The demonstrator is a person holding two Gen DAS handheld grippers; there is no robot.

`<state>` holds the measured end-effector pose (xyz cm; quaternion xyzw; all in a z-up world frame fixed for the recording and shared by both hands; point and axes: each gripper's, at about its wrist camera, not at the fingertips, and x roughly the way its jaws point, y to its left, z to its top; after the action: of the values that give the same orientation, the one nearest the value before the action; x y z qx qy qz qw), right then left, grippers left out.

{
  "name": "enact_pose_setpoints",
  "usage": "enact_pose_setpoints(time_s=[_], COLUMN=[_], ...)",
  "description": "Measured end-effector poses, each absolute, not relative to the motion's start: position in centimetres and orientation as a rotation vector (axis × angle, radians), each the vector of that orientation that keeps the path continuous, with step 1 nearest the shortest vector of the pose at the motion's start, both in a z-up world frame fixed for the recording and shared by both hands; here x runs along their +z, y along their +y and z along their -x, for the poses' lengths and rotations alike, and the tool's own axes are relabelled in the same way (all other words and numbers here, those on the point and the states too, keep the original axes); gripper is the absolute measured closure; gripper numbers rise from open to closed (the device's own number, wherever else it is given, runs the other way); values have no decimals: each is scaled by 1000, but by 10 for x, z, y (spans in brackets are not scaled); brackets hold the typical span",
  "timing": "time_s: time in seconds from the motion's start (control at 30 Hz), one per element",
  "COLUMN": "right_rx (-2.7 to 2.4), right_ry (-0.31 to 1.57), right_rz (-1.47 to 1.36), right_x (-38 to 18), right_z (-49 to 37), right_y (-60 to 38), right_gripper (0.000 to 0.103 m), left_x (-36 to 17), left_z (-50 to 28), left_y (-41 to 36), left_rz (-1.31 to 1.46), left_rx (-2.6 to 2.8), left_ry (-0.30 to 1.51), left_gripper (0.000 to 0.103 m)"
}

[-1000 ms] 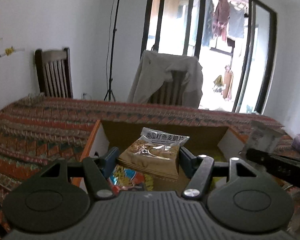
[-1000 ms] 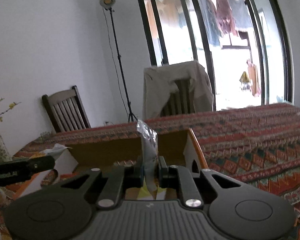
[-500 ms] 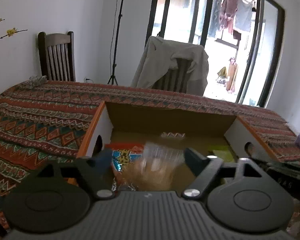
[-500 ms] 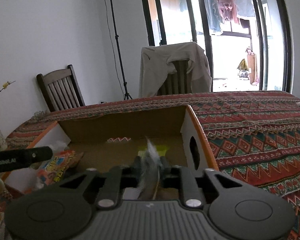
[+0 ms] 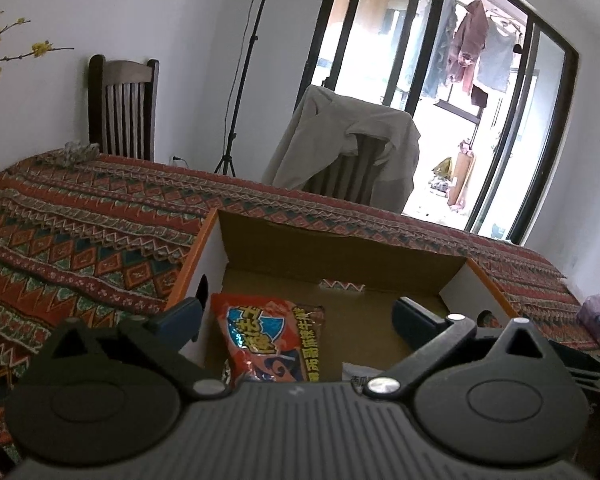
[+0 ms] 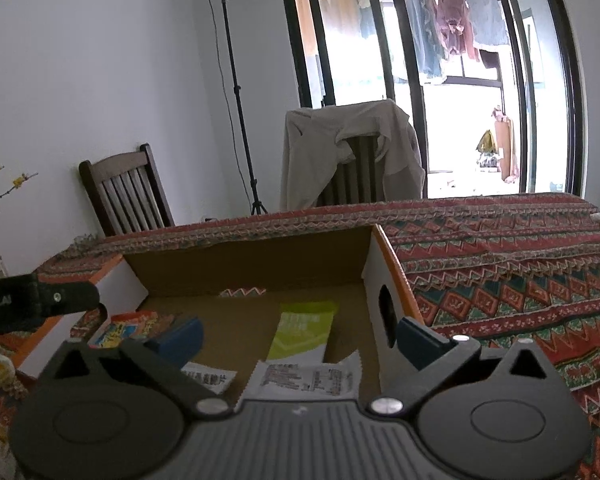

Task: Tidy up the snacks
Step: 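Withdraw both grippers from the box toward the snack pile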

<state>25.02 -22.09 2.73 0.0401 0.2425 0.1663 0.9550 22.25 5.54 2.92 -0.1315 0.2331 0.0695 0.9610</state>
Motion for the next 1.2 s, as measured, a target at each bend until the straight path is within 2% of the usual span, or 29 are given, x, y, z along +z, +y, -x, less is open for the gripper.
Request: enact_pose_setpoints(time_s=[0.33,0.77,1.2], right_rx=[341,346,338], right_ry=[453,392,438], right_rz=[-74,-25,-26], right_x=[40,71,55], right_z=[-242,-190,-137], right_y=[-225,-229,-240], right_gripper=[0,0,0], left_x=[49,74,56], left_z=[-206,-158,-103], left_y=[49,54,46], left_rz=[253,237,206], left_rx=[142,162,150], left_ry=[440,399,439], left_gripper=[0,0,0])
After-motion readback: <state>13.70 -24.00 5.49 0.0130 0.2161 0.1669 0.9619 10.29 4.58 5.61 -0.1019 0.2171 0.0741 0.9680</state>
